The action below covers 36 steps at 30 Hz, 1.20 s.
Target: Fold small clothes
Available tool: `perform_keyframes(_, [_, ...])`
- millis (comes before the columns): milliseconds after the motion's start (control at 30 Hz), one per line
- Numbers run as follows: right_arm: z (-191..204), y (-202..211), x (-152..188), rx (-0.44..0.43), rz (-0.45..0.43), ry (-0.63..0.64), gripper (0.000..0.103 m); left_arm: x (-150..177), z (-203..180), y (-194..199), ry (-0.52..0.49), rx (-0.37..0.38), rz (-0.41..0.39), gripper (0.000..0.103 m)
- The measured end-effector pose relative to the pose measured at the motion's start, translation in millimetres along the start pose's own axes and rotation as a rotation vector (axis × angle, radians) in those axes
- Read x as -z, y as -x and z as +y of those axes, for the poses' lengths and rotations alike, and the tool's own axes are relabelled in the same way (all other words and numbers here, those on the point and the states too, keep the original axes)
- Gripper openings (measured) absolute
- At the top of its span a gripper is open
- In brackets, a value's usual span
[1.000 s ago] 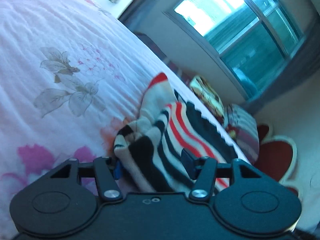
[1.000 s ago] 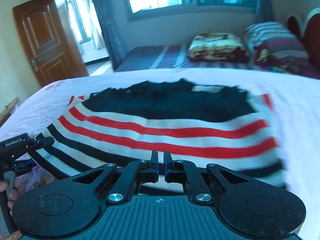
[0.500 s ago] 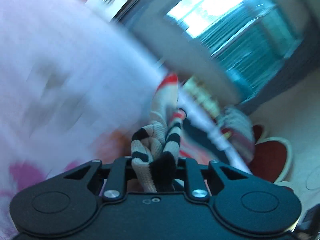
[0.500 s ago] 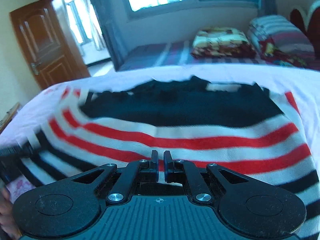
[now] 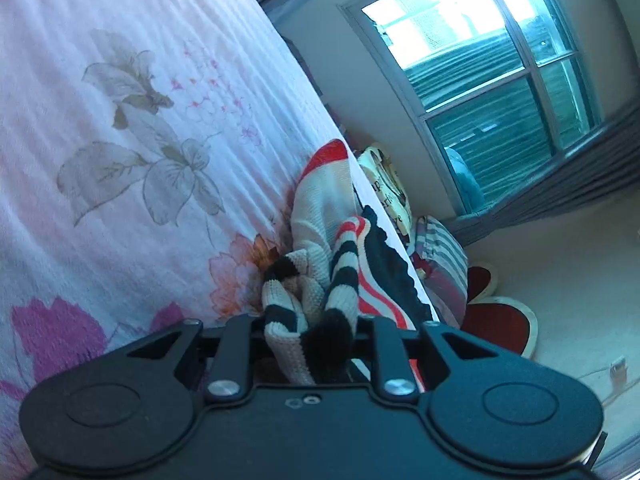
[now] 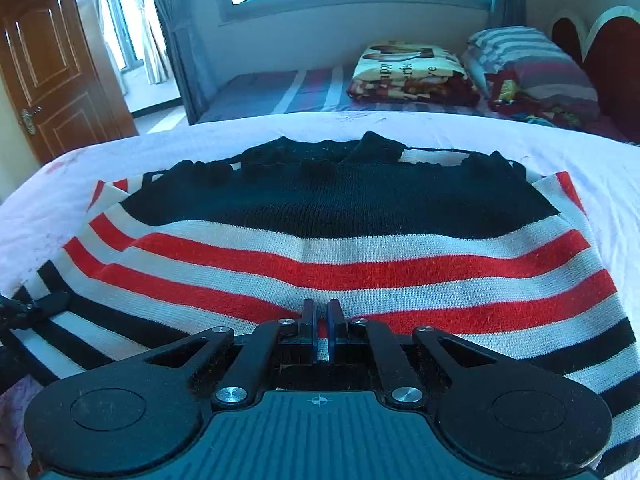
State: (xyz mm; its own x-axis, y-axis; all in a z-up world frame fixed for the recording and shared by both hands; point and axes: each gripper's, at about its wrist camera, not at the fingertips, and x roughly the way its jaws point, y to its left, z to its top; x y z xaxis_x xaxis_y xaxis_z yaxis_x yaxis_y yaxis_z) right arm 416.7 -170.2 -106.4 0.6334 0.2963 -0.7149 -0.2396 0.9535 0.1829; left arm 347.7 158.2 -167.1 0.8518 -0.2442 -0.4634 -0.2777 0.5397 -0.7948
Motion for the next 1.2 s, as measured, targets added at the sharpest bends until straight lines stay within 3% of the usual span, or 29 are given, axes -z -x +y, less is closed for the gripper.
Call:
perform_keyframes(200, [1,-2,0,0.005,0.006,0.006,0.006,-3,4,2,0.001,0.048,0.010,0.018])
perform_keyframes(367, [-11,-2,-2,-0.050,0.010,-0.048,0.006,-9,0,-4,0.002,-0.006,0.035,0.018])
perform_keyframes(500, [-20,-1,-4,-0.094,0.019,-0.075,0.005,-13,-29,8,-0.028,0.054,0.000,0.018])
perform_keyframes(667, [-38,-2,-5,-0.171,0.025,-0.113,0.000,-1,-108,13,-0.185,0.151,-0.006,0.017])
perform_keyframes(767, [-54,0,-6,-0.238,0.035,-0.157,0.000,25,-167,2,-0.323,0.180,0.039,0.017])
perform_keyframes(933, [-154,46,1,-0.302,-0.084,-0.461,0.000,102,-241,-43,-0.578,0.129,0.181,0.017])
perform_keyframes(967, [-179,59,5,-0.310,-0.113,-0.504,0.010,121,-249,-56,-0.621,0.102,0.221,0.017])
perform_keyframes(1000, [-199,69,8,-0.305,-0.130,-0.532,0.054,141,-253,-71,-0.650,0.077,0.268,0.018])
perform_keyframes(1033, [-220,80,11,-0.285,-0.142,-0.560,0.080,160,-254,-87,-0.665,0.053,0.323,0.022])
perform_keyframes(1067, [-237,92,14,-0.246,-0.173,-0.583,0.099,178,-252,-105,-0.663,0.021,0.397,0.025])
perform_keyframes(1100, [-252,105,17,-0.232,-0.217,-0.592,0.099,194,-249,-120,-0.656,-0.027,0.457,0.029])
perform_keyframes(1133, [-265,112,19,-0.249,-0.220,-0.597,0.099,205,-252,-122,-0.681,-0.043,0.441,0.041])
perform_keyframes(1200, [-283,123,21,-0.288,-0.208,-0.621,0.090,211,-263,-107,-0.693,0.048,0.430,0.068])
